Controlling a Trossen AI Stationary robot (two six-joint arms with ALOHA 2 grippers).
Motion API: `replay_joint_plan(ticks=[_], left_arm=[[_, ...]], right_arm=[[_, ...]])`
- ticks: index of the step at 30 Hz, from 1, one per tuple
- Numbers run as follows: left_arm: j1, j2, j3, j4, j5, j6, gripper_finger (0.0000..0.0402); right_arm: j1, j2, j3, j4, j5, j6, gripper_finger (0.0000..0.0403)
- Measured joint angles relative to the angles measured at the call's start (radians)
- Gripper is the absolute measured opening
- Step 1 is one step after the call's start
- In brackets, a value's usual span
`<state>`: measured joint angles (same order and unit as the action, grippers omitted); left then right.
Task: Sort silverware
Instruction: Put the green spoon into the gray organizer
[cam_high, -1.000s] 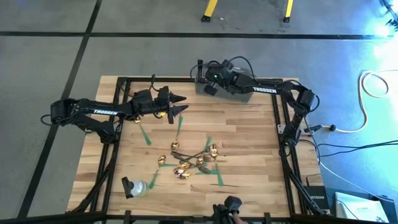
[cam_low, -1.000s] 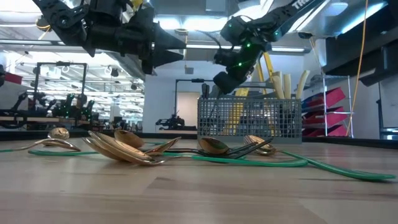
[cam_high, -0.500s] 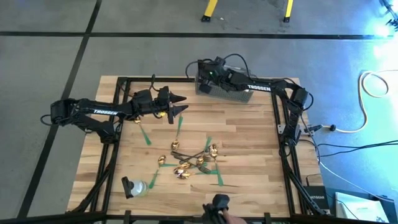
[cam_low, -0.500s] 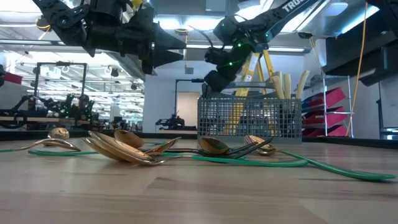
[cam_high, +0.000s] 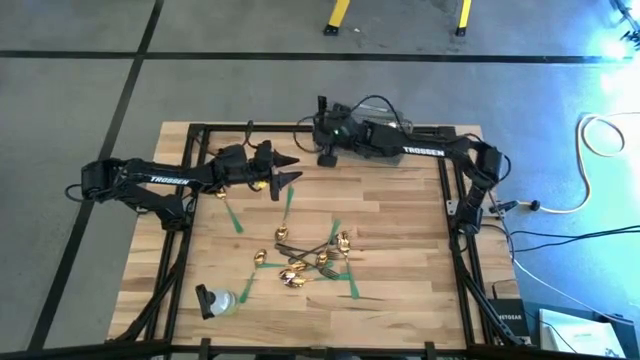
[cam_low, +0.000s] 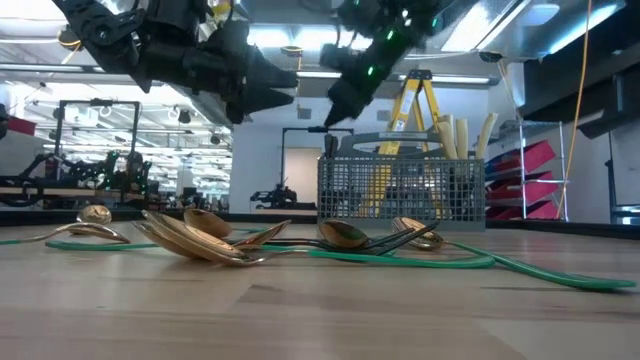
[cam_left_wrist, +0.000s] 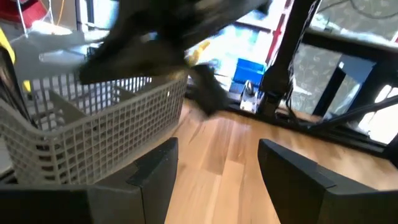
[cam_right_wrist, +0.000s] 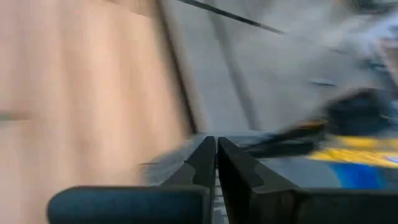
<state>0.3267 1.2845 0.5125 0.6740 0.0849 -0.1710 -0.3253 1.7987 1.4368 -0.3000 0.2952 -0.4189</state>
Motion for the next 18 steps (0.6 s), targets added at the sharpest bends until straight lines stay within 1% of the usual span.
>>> replay_joint_plan(ticks=[4, 8, 10, 13, 15, 16, 18], left_arm=[[-0.023, -0.002, -0.001, -0.084, -0.021, 0.029, 0.0208], [-0.074, -0.002, -0.038, -0.088, -0.062, 0.026, 0.0208], [-0.104, -0.002, -0.059, -0.089, -0.066, 0.015, 0.0208], [-0.161, -0.002, -0.093, -0.087, -0.071, -0.003, 0.0208], [-0.202, -0.002, -0.113, -0.088, -0.084, -0.016, 0.0208], [-0.223, -0.002, -0.12, -0.089, -0.096, -0.025, 0.0208], [-0.264, -0.002, -0.133, -0.084, -0.121, -0.029, 0.0208]], right_arm=[[0.086, -0.033, -0.02, -0.126, -0.216, 0.092, 0.0], [0.154, -0.029, -0.061, -0.173, -0.42, 0.149, 0.0001], [0.19, -0.028, -0.088, -0.191, -0.496, 0.169, 0.0001], [0.271, -0.027, -0.118, -0.237, -0.55, 0.206, 0.0001], [0.338, -0.027, -0.143, -0.21, -0.551, 0.21, 0.0001], [0.372, -0.027, -0.161, -0.178, -0.544, 0.207, 0.0001], [0.433, -0.027, -0.2, -0.092, -0.477, 0.202, 0.0001]])
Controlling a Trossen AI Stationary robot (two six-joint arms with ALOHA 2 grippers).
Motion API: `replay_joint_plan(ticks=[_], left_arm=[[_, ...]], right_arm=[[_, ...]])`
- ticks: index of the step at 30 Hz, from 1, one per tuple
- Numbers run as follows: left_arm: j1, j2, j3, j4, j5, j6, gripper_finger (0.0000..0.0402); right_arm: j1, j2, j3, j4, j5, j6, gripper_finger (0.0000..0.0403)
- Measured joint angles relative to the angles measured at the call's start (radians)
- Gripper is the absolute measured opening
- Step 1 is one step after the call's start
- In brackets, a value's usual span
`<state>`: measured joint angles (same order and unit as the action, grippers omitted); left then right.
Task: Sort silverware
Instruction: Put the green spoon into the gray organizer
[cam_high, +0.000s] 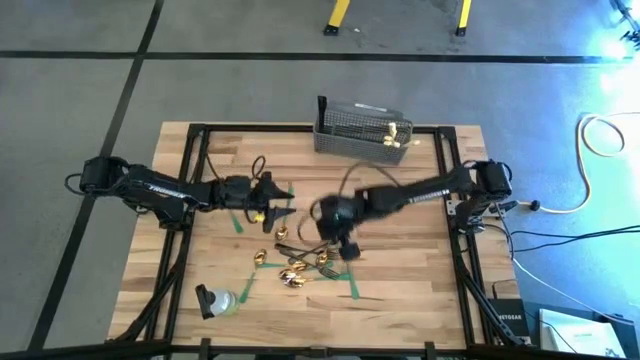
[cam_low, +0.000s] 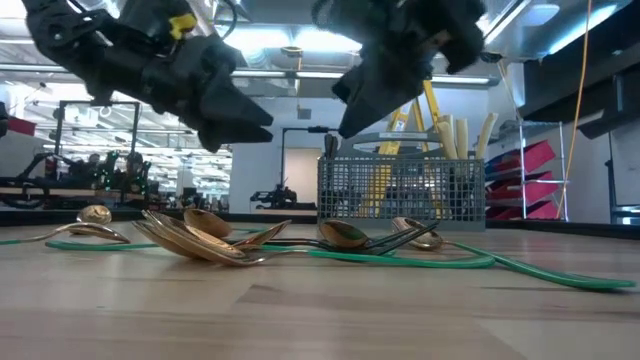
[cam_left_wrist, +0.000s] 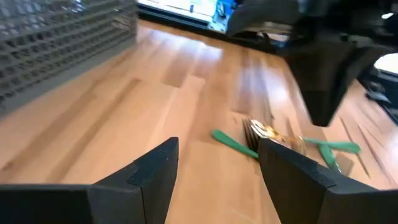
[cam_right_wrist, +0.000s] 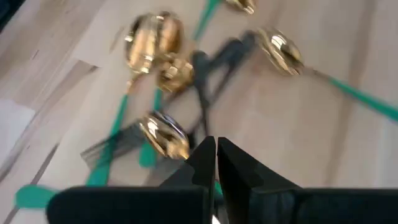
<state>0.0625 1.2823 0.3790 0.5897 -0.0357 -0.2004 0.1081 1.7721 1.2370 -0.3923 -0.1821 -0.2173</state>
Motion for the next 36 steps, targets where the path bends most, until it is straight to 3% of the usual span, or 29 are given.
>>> replay_joint_plan(ticks=[4, 7, 11, 15, 24, 31, 36], left_arm=[[-0.083, 0.0, -0.022, -0.003, -0.073, 0.001, 0.0208], [-0.145, 0.0, -0.028, -0.003, -0.204, -0.005, 0.0208], [-0.21, 0.0, -0.029, -0.002, -0.302, 0.004, 0.0208], [-0.254, 0.0, -0.029, -0.037, -0.283, 0.052, 0.0208], [-0.307, -0.007, -0.029, -0.065, -0.287, 0.085, 0.0208], [-0.31, -0.024, -0.029, -0.148, -0.261, 0.108, 0.0208], [-0.31, -0.076, -0.029, -0.239, -0.337, 0.105, 0.0208]], right_arm=[[0.064, 0.0, -0.038, 0.153, 0.221, -0.104, 0.0001], [0.049, 0.0, -0.039, 0.193, 0.279, -0.129, 0.0001], [0.009, 0.001, -0.039, 0.203, 0.242, -0.142, 0.0002], [-0.023, 0.05, -0.029, 0.219, 0.222, -0.189, 0.0021], [-0.085, 0.179, 0.163, 0.117, 0.204, -0.345, 0.0093], [-0.111, 0.308, 0.326, -0.089, 0.149, -0.581, 0.0089], [-0.113, 0.421, 0.484, -0.178, 0.145, -0.659, 0.0087]])
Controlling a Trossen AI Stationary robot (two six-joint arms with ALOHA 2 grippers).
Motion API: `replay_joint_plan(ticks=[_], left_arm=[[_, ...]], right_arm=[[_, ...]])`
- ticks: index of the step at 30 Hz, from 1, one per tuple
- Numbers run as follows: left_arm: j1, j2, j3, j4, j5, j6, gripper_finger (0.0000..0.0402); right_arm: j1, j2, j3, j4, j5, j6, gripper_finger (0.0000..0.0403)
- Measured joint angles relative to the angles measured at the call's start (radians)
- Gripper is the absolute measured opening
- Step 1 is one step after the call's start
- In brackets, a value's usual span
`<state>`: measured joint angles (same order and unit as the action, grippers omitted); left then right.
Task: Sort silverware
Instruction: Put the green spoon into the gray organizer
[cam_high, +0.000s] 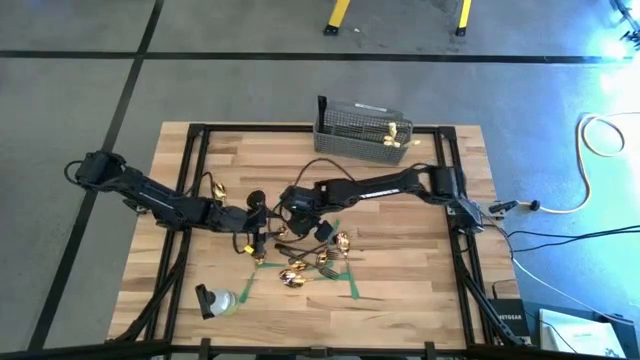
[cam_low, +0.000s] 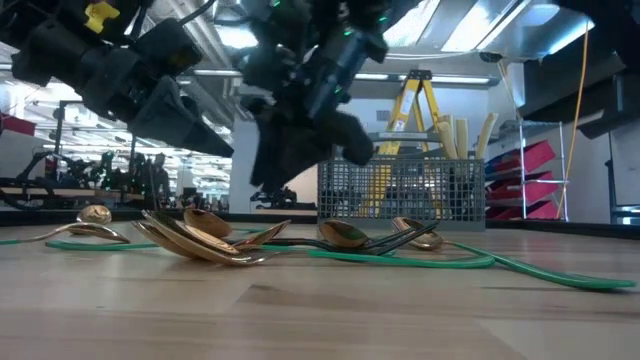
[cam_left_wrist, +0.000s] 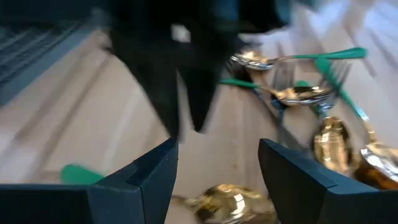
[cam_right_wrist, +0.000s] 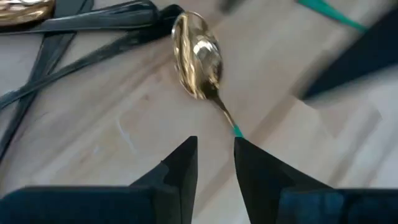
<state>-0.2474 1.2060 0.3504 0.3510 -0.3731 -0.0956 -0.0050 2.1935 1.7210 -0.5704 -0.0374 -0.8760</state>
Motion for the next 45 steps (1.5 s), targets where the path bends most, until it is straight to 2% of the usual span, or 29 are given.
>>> replay_joint_plan(ticks=[3, 8, 14, 18, 28, 34, 39, 45], left_arm=[[0.0, -0.065, 0.0, -0.061, -0.025, -0.001, 0.0208], [-0.001, -0.204, -0.032, -0.159, -0.041, 0.0, 0.0208], [0.0, -0.394, -0.235, -0.049, -0.04, -0.045, 0.0208], [0.0, -0.478, -0.341, 0.043, -0.042, -0.092, 0.0208], [0.0, -0.507, -0.341, 0.036, -0.054, -0.1, 0.0208], [0.0, -0.507, -0.341, 0.035, -0.056, -0.088, 0.0208], [0.0, -0.506, -0.341, 0.033, -0.056, -0.088, 0.0208], [0.0, -0.506, -0.341, 0.025, -0.056, -0.087, 0.0208]], right_arm=[[-0.011, 0.054, 0.069, -0.062, 0.001, -0.029, 0.0087], [-0.017, 0.106, 0.141, -0.067, 0.003, -0.082, 0.0087], [-0.043, 0.163, 0.23, -0.108, 0.028, -0.102, 0.0087], [-0.042, 0.165, 0.252, -0.099, 0.029, -0.141, 0.0087], [-0.048, 0.165, 0.263, -0.136, 0.087, -0.192, 0.0087], [-0.048, 0.21, 0.265, -0.136, 0.108, -0.248, 0.0087], [-0.048, 0.275, 0.346, -0.176, 0.124, -0.267, 0.0083], [-0.046, 0.324, 0.452, -0.215, 0.096, -0.28, 0.0044]])
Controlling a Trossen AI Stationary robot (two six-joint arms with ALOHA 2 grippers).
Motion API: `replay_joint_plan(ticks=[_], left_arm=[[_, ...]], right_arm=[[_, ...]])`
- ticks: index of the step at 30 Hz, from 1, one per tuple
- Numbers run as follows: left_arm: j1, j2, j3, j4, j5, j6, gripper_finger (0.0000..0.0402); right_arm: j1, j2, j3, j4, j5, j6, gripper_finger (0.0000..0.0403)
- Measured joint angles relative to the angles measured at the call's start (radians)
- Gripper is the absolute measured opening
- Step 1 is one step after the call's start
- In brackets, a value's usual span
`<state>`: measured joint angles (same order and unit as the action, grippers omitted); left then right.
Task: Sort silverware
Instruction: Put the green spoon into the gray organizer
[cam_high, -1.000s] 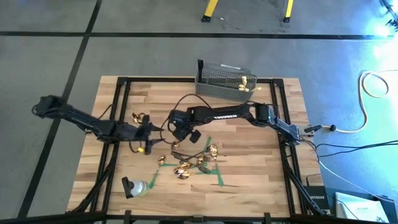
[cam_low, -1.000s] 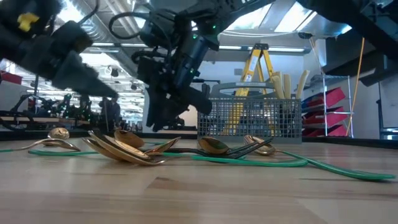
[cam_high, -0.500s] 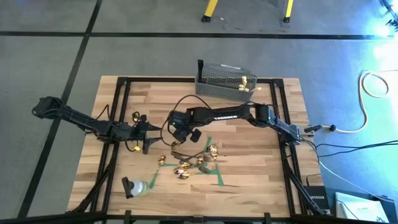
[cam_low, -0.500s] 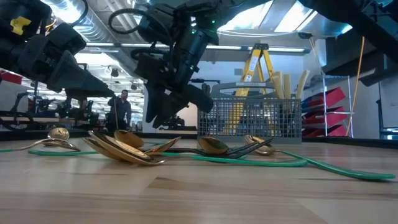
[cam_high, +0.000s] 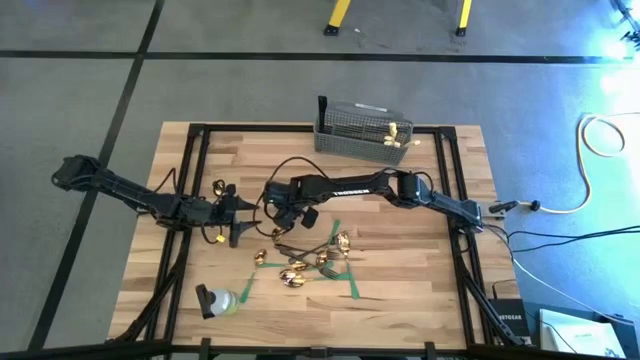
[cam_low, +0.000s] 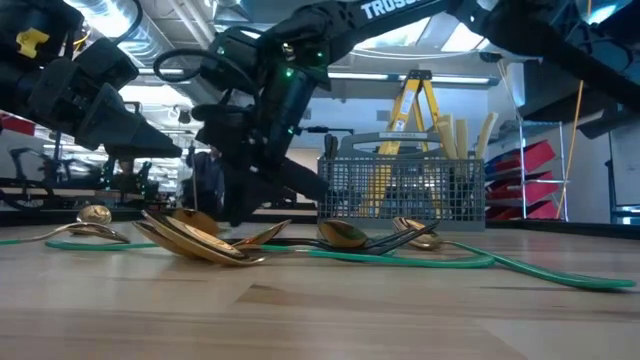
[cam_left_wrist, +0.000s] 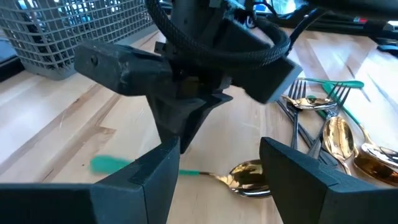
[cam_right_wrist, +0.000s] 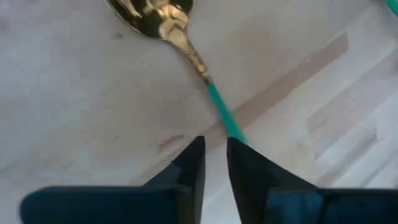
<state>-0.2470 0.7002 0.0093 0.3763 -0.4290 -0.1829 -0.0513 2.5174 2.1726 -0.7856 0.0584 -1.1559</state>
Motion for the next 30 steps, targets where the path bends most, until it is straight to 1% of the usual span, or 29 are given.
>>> replay_joint_plan(ticks=[4, 7, 9, 12, 15, 17, 19, 23, 26, 30], left_arm=[[0.0, 0.0, 0.0, 0.0, 0.0, 0.006, 0.0208], [0.0, 0.0, 0.0, 0.0, 0.0, 0.007, 0.0208], [0.0, 0.0, 0.0, 0.001, 0.0, 0.006, 0.0208], [0.0, 0.0, 0.0, 0.0, -0.001, -0.001, 0.0208], [0.001, 0.005, 0.0, -0.014, -0.004, 0.043, 0.0208], [0.011, 0.009, 0.004, -0.046, -0.012, 0.056, 0.0208], [0.028, 0.015, 0.012, -0.046, -0.01, 0.065, 0.0208], [0.076, 0.026, 0.045, -0.062, 0.05, 0.16, 0.0208], [0.143, 0.059, 0.097, -0.127, 0.124, 0.185, 0.0208], [0.222, 0.149, 0.164, -0.21, 0.239, 0.236, 0.0208]], right_arm=[[0.0, 0.017, 0.008, -0.047, -0.005, 0.0, 0.0027], [0.001, 0.018, 0.009, -0.062, 0.005, 0.001, 0.0026], [0.006, 0.018, 0.009, -0.06, 0.012, 0.031, 0.0027], [0.011, 0.006, 0.014, -0.065, -0.018, 0.115, 0.0025], [0.019, -0.026, 0.024, -0.084, -0.043, 0.219, 0.0015], [0.029, -0.049, 0.028, -0.097, -0.008, 0.328, 0.0004], [0.043, -0.06, 0.029, -0.168, 0.029, 0.417, 0.0005], [0.06, -0.056, 0.024, -0.323, 0.018, 0.522, 0.0002], [0.061, -0.058, 0.016, -0.344, 0.005, 0.623, 0.0002], [0.052, -0.056, 0.004, -0.36, 0.002, 0.68, 0.0]])
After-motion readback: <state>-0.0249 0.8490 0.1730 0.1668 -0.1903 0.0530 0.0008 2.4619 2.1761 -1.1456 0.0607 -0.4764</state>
